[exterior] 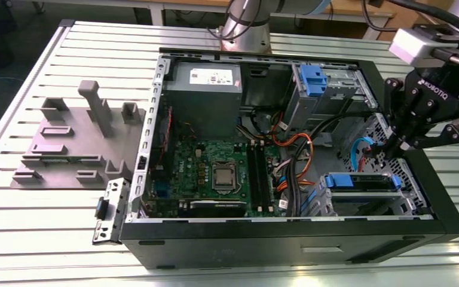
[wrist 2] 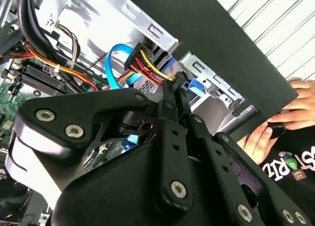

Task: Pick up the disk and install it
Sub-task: 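Insert the first disk wire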

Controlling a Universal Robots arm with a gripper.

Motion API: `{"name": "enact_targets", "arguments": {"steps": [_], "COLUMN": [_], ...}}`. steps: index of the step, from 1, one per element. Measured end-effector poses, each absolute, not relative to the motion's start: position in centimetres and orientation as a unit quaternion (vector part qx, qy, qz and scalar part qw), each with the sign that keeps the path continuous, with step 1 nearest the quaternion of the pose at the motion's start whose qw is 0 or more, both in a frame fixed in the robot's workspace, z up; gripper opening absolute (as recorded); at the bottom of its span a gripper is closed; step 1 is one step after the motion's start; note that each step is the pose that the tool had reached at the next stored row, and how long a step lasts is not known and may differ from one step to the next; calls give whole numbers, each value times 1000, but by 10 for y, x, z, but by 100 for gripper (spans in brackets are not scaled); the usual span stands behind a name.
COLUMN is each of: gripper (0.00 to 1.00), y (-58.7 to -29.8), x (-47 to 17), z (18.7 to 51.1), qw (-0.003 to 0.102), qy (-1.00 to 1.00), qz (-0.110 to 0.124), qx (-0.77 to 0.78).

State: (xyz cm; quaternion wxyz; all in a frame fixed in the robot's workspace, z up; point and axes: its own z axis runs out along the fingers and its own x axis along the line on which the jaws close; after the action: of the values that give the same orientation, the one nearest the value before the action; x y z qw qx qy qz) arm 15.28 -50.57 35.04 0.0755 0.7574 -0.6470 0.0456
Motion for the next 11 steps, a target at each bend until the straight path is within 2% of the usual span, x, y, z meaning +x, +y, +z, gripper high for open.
{"name": "enact_targets", "arguments": {"steps": [11], "gripper": [17], "y": [-525], "x": [142], "z": [348], "qw": [63], "qy": [-648], "qz": [48], "qx": [757]}}
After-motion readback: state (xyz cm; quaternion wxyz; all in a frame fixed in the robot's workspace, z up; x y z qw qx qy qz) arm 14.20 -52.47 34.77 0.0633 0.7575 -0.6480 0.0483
